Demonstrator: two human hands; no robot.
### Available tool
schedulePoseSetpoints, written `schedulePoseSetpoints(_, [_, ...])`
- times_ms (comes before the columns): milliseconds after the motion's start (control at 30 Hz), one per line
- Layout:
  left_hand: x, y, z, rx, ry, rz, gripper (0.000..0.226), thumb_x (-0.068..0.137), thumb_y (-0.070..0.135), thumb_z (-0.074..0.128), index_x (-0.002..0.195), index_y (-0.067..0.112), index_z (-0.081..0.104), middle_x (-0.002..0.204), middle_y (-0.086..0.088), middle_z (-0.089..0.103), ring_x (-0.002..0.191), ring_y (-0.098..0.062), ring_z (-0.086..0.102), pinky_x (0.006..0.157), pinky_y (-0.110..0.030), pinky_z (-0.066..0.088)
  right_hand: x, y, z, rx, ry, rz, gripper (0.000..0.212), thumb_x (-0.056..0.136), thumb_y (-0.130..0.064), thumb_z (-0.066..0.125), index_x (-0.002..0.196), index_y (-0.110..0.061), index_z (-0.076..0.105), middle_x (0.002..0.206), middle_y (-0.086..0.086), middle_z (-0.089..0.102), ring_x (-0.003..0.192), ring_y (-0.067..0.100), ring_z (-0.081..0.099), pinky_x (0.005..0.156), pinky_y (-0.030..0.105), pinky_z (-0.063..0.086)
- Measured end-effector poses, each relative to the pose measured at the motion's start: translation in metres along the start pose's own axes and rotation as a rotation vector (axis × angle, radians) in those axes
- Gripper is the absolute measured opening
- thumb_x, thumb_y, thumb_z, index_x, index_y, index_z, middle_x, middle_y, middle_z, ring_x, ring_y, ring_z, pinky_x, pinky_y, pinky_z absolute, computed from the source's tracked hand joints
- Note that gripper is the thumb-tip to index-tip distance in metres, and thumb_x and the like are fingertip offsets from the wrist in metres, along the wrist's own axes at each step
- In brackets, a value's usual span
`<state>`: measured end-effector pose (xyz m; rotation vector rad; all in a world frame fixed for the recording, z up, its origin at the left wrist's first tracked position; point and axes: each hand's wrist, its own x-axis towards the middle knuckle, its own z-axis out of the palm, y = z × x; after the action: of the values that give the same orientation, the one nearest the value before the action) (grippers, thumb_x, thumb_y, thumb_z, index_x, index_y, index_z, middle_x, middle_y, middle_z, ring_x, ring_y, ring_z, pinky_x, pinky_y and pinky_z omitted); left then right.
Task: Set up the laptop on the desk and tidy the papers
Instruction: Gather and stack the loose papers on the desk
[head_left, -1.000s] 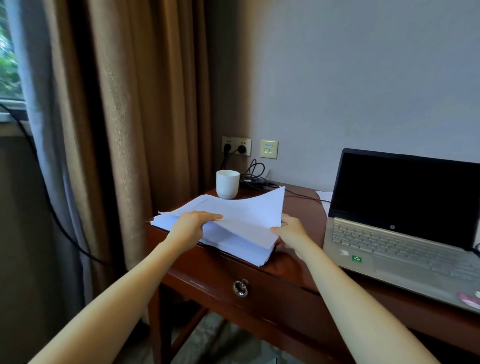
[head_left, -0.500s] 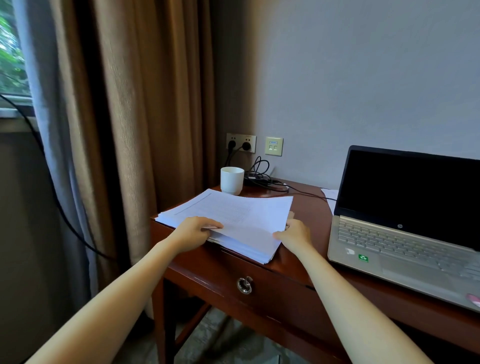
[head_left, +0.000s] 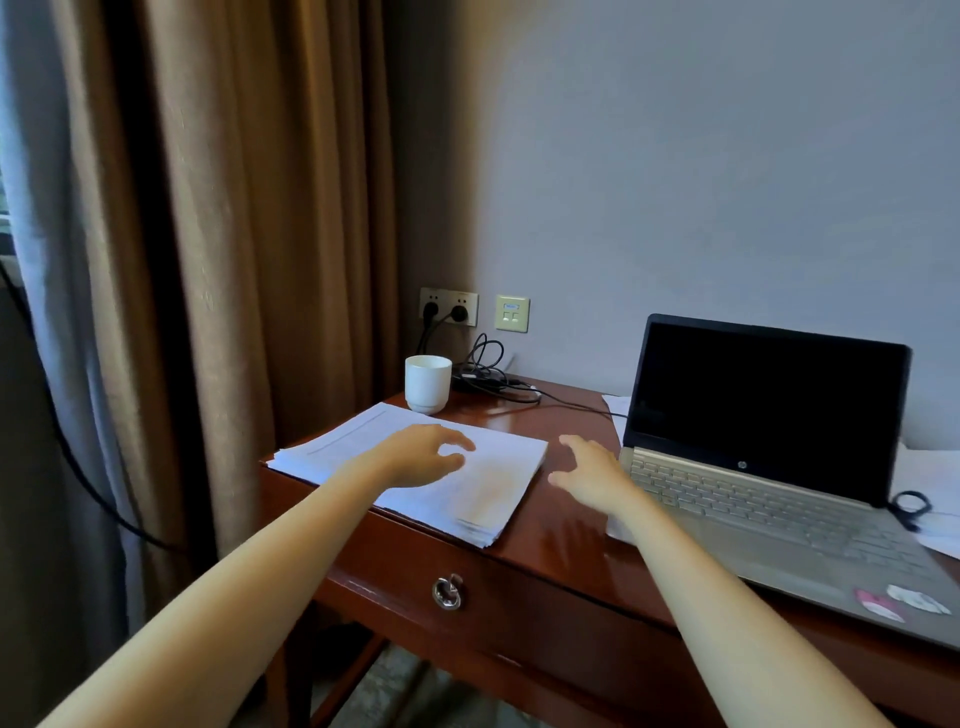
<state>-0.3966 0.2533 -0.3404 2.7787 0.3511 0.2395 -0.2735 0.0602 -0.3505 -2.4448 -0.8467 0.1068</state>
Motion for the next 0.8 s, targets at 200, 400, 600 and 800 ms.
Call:
schedulePoseSetpoints(200, [0.029, 0.069, 0.015, 0.083, -0.068, 0.142, 0.043, 0.099, 0.037, 0.039, 0.14, 0.026, 0.04, 0.146, -0.002, 0.04, 0.134, -0.022, 0.037, 0.109, -0.038, 0.032, -0.019, 0.034, -0.04, -0.07, -0.021, 0.03, 0.071, 0.09, -0.028, 0.057, 0.15, -0.016, 0.021, 0.154, 0.01, 0.022, 0.14, 0.026, 0.028, 0.11, 0.035, 0.027])
schedulePoseSetpoints(400, [0.055, 0.139, 0.044, 0.155, -0.094, 0.22, 0.049, 0.097, 0.048, 0.035, 0.142, 0.028, 0.035, 0.147, -0.009, 0.039, 0.135, -0.027, 0.036, 0.11, -0.042, 0.03, -0.043, 0.086, -0.083, -0.136, 0.056, 0.135, 0.069, 0.09, -0.03, 0.058, 0.149, -0.015, 0.024, 0.152, 0.012, 0.026, 0.139, 0.028, 0.03, 0.111, 0.035, 0.028])
schedulePoseSetpoints(600, [0.061, 0.213, 0.067, 0.182, -0.137, 0.362, 0.049, 0.098, 0.049, 0.03, 0.143, 0.028, 0.035, 0.145, -0.01, 0.039, 0.131, -0.03, 0.039, 0.106, -0.044, 0.031, -0.079, 0.152, -0.113, -0.154, 0.1, 0.243, 0.06, 0.089, -0.03, 0.06, 0.143, -0.018, 0.036, 0.143, 0.006, 0.043, 0.128, 0.023, 0.045, 0.107, 0.037, 0.038])
schedulePoseSetpoints(800, [0.064, 0.283, 0.09, 0.145, -0.169, 0.465, 0.051, 0.098, 0.049, 0.029, 0.142, 0.025, 0.036, 0.148, -0.012, 0.035, 0.135, -0.032, 0.034, 0.109, -0.045, 0.026, -0.114, 0.205, -0.144, -0.166, 0.15, 0.355, 0.049, 0.089, -0.026, 0.059, 0.136, -0.024, 0.046, 0.134, 0.003, 0.053, 0.121, 0.024, 0.051, 0.1, 0.033, 0.042])
